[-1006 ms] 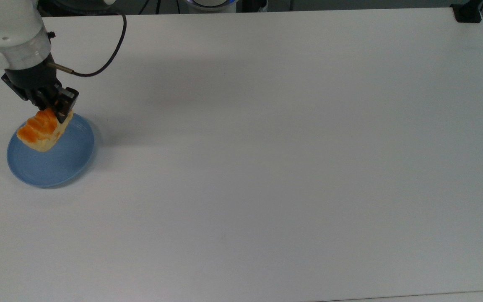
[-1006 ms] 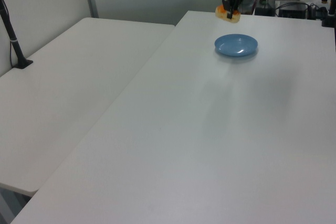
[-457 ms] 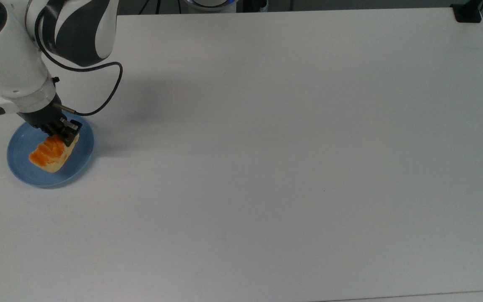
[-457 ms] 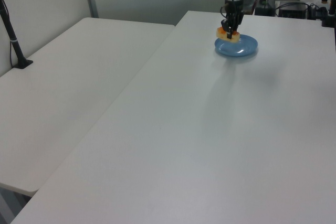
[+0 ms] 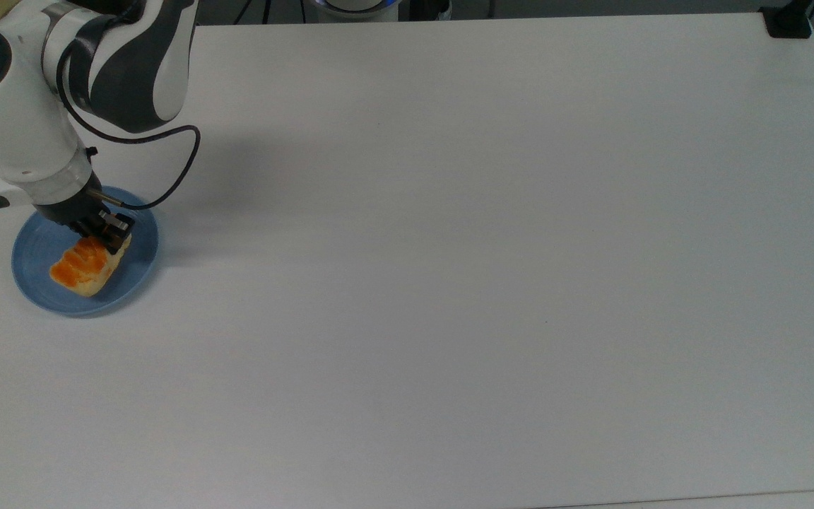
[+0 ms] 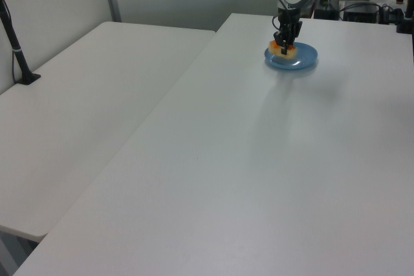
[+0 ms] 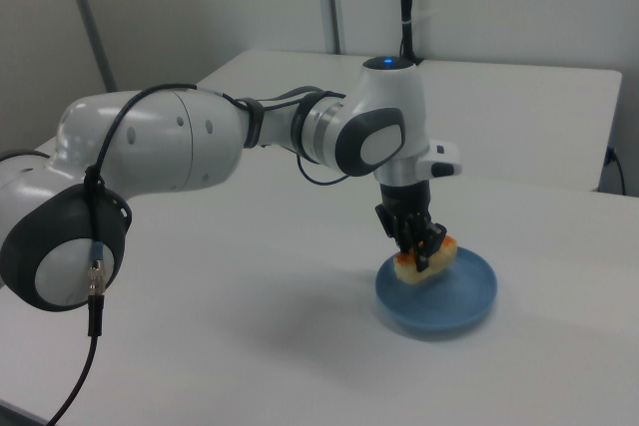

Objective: Put the bread on a plate

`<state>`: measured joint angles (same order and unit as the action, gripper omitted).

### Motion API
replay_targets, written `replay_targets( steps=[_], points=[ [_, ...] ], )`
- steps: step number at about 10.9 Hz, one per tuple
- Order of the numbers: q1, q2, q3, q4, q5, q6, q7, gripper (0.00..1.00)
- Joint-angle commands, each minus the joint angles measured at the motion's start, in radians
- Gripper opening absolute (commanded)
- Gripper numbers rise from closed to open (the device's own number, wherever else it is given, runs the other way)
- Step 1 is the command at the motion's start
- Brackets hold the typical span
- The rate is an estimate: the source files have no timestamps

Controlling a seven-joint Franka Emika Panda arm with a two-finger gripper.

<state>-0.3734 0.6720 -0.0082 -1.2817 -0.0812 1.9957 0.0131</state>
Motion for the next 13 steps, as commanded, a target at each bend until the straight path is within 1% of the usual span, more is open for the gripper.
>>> replay_targets(
  steps=[1,2,3,6,7,8,9,10,12,13],
  points=[
    [-0.001,-0.008,-0.009,-0.014,0.003,0.017,-0.012,0.74],
    [-0.004,-0.011,-0.010,-0.021,-0.011,0.017,-0.012,0.92],
    [-0.005,-0.014,-0.010,-0.021,-0.020,0.015,-0.013,1.00],
    [-0.010,-0.025,-0.010,-0.021,-0.020,0.015,-0.013,1.00],
    [-0.013,-0.054,-0.010,-0.021,-0.014,0.011,-0.012,1.00],
    [-0.019,-0.101,-0.010,-0.021,-0.003,-0.003,-0.010,1.00],
    [-0.019,-0.155,-0.009,-0.022,0.001,-0.073,-0.010,1.00],
    [-0.019,-0.199,-0.006,-0.015,0.003,-0.178,-0.013,1.00],
    [-0.004,-0.328,0.005,-0.013,0.056,-0.294,-0.013,1.00],
    [0.020,-0.383,0.007,-0.013,0.079,-0.358,-0.013,1.00]
  ],
)
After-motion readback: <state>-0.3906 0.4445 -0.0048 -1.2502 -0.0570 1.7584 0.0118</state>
